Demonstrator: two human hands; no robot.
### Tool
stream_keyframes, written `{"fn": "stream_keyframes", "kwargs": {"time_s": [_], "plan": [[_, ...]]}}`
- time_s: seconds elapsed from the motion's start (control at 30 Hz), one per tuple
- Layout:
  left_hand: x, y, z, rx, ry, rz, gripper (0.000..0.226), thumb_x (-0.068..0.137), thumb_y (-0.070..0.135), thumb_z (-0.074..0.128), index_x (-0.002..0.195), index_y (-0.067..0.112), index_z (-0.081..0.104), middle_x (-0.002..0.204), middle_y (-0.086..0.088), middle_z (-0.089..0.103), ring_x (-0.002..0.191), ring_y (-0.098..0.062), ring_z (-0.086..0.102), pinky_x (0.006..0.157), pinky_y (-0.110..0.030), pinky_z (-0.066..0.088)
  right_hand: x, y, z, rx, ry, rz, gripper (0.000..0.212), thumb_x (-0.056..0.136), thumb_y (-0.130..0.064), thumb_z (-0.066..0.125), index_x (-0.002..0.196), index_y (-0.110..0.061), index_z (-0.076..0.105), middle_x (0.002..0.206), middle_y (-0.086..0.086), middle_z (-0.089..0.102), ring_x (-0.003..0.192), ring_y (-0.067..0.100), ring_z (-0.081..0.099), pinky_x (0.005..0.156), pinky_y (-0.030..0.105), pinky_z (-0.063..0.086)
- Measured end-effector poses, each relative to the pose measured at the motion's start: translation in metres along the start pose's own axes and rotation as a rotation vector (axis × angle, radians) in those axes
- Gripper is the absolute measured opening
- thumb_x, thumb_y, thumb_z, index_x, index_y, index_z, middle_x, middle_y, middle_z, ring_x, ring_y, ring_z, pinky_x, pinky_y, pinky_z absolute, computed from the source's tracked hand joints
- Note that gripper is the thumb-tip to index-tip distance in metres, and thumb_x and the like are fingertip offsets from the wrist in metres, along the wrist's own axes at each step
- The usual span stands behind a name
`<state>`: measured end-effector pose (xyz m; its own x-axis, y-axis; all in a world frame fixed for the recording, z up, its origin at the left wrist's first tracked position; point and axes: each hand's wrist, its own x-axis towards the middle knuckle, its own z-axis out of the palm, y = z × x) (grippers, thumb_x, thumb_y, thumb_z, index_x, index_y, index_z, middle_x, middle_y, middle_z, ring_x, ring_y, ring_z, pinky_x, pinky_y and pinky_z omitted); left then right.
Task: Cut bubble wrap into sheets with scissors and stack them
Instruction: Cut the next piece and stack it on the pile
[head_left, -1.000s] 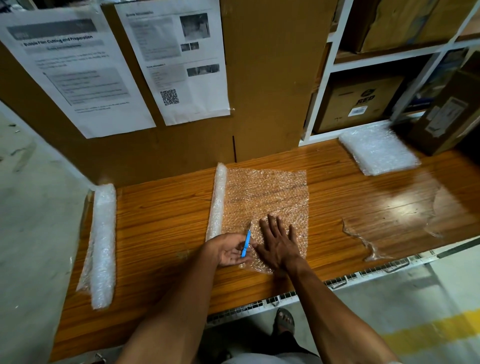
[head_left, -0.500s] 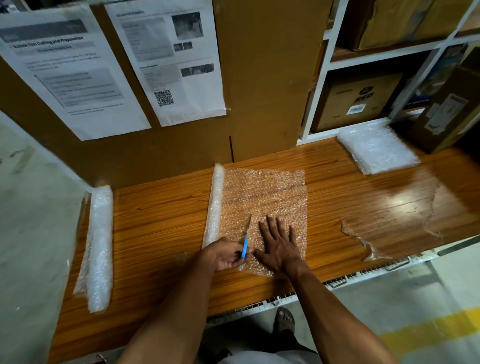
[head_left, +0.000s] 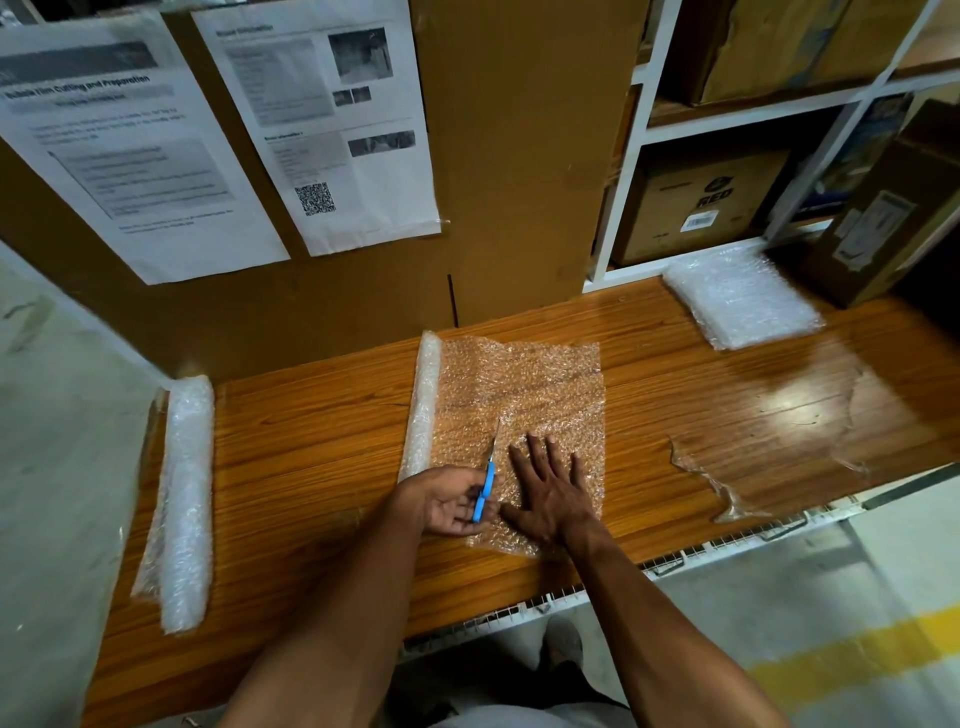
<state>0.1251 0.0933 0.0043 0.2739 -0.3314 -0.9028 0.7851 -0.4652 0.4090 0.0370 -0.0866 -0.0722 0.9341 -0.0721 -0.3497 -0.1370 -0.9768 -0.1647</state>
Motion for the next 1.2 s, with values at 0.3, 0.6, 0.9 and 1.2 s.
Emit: {"fn": "stream_keyframes", "kwargs": {"time_s": [0.3,0.6,0.9,1.2], "plan": [[0.01,0.006,0.008,-0.008,0.092,0.12,0.036,0.084,0.032,0.085,0.104,0.006,0.071,0.097,-0.011,0.075,0.072,-0.016,0.073,0.057,-0.021,0.057,0.003,0.007,-0.001,0.046,0.053,0.016,0.081,0.102,-0.072,0.006,0.164,-0.026,-0.018,0.167,0.006,-0.034,0.156,0.03,-0.028,0.123,0.06,-0.018],[0.016,0.003,0.01,-0.04,0.12,0.174,0.019,0.089,0.009,0.079,0.101,-0.002,0.072,0.084,-0.015,0.074,0.064,-0.014,0.072,0.048,-0.015,0.053,0.005,0.01,0.004,0.032,0.046,0.013,0.081,0.101,-0.073,0.004,0.162,-0.026,-0.023,0.168,0.005,-0.034,0.154,0.029,-0.033,0.123,0.06,-0.019],[0.012,0.006,0.009,0.0,0.149,0.258,0.06,0.065,0.048,0.088,0.102,0.002,0.074,0.083,-0.012,0.074,0.056,-0.009,0.064,0.044,-0.014,0.046,0.001,0.008,-0.001,0.046,0.055,0.014,0.082,0.102,-0.072,0.01,0.164,-0.027,-0.019,0.169,0.004,-0.031,0.155,0.028,-0.031,0.124,0.059,-0.018],[0.008,0.011,0.006,0.101,0.051,0.131,0.089,0.072,0.081,0.07,0.119,0.005,0.071,0.114,-0.011,0.077,0.091,-0.015,0.074,0.074,-0.026,0.057,0.001,0.009,-0.001,0.039,0.039,0.013,0.082,0.102,-0.069,0.013,0.164,-0.027,-0.019,0.169,0.004,-0.031,0.155,0.028,-0.031,0.124,0.058,-0.017]]}}
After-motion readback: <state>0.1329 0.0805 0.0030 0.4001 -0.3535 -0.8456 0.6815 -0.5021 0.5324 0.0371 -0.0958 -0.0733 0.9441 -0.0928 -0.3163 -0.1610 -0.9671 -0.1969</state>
